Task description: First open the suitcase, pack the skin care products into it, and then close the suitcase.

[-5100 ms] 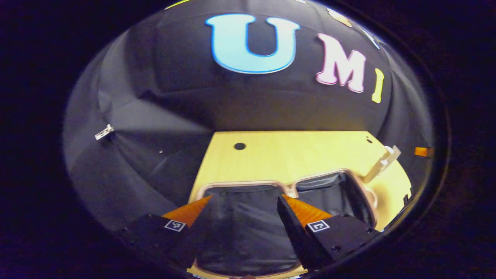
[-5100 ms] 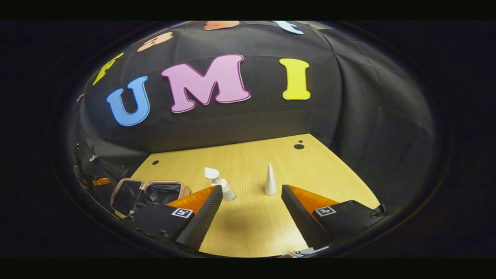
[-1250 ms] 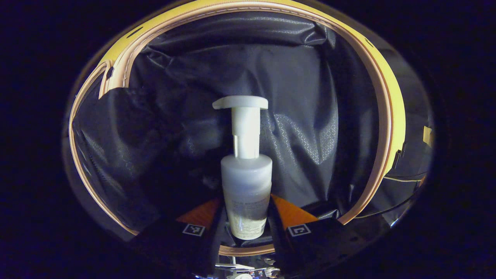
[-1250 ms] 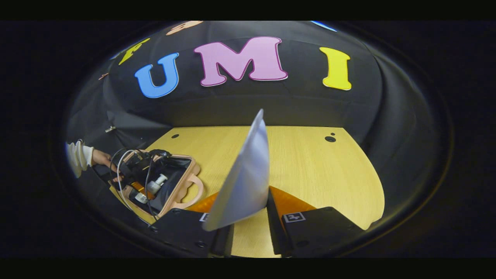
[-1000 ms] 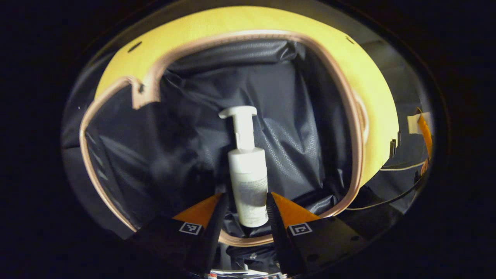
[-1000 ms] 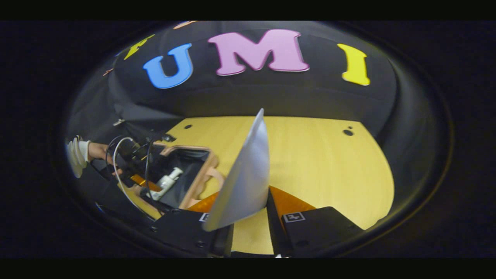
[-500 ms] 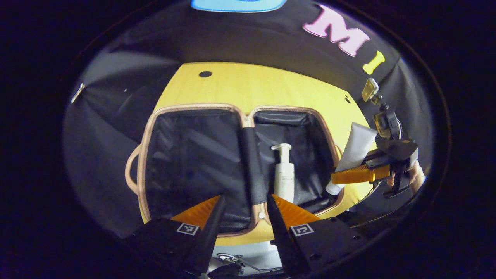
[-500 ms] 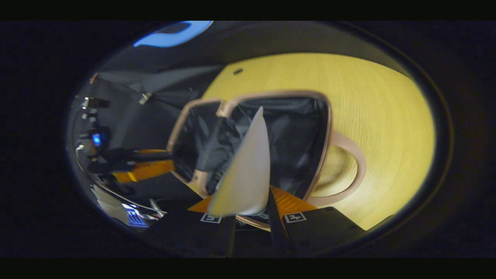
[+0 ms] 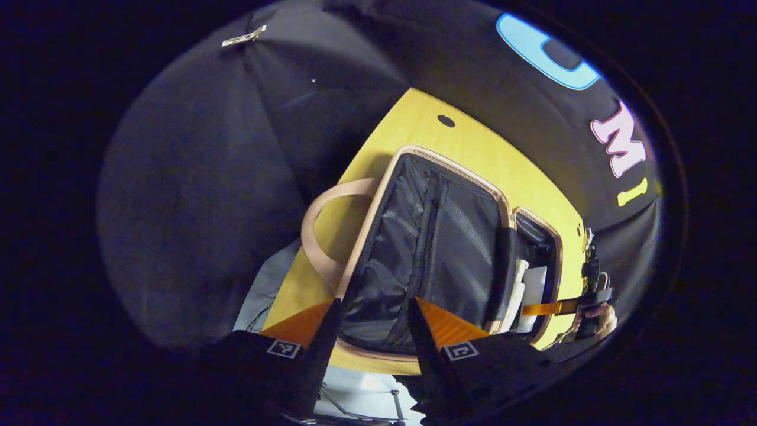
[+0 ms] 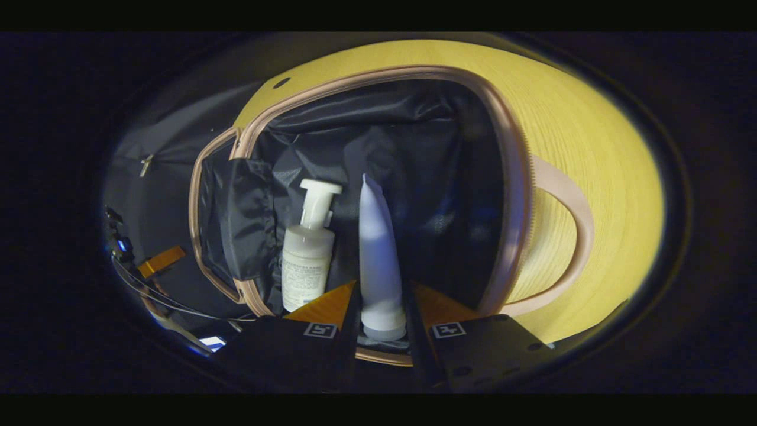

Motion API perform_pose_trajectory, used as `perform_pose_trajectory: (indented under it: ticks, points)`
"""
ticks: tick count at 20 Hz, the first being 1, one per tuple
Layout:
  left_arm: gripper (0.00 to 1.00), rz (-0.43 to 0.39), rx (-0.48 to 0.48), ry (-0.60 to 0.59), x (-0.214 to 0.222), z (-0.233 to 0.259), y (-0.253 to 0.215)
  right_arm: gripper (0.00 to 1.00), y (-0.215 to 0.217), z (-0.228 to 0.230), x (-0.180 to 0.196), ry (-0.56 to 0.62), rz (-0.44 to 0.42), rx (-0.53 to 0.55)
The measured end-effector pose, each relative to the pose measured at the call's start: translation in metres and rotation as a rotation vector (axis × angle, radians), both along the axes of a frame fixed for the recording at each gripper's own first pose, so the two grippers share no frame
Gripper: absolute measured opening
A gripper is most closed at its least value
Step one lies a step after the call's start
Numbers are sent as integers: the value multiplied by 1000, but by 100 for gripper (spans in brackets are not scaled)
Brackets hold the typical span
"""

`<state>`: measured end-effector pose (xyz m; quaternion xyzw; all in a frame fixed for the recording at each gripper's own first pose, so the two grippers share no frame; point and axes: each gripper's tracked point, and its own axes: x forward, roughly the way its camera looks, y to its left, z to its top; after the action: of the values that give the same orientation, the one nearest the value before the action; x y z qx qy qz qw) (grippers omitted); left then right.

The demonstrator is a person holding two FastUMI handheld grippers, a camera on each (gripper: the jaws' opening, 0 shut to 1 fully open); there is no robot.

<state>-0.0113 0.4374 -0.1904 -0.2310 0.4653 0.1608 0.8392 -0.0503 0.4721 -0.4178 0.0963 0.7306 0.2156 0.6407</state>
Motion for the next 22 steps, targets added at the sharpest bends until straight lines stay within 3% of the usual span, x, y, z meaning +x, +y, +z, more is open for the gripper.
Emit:
perform_pose_trajectory:
  ticks: [1, 2, 5, 7, 8, 9, 11, 12, 13, 15, 18, 20, 21, 22]
  points:
    - [72, 0, 11, 17, 4, -8, 9, 37, 1, 3, 1, 10, -10, 5]
    - [72, -12, 20, 45, 8, -13, 17, 46, 10, 14, 0, 28, -32, 33]
    - [72, -37, 63, 122, 17, -23, 42, 100, 18, 52, -2, -12, -38, 102]
    - [74, -25, 29, 122, 31, -29, 49, 98, 13, 79, 0, -69, -29, 182]
    - [76, -20, 12, 117, 38, -28, 51, 89, 8, 94, -1, -96, -29, 215]
    - [76, -23, 3, 106, 43, -26, 52, 98, -1, 104, -2, -119, -29, 237]
    - [76, -42, -39, 74, 50, -16, 53, 98, -31, 109, -5, -143, -35, 231]
    - [83, -51, -57, 44, 55, -8, 55, 98, -47, 109, -2, -166, -44, 222]
    - [75, -52, -58, 20, 57, -4, 60, 98, -61, 107, 3, -191, -54, 204]
    - [75, -3, -21, 15, 59, -5, 84, 98, -77, 103, 5, -211, -78, 182]
    - [76, 59, -12, 111, 53, -31, 102, 98, -82, 111, 11, -212, -131, 207]
    - [76, 39, 26, 162, 53, -49, 109, 98, -77, 120, 15, -213, -166, 237]
    - [67, 25, 58, 181, 56, -60, 112, 98, -74, 126, 16, -211, -179, 255]
    - [76, 3, 74, 194, 59, -68, 112, 98, -72, 131, 16, -208, -188, 274]
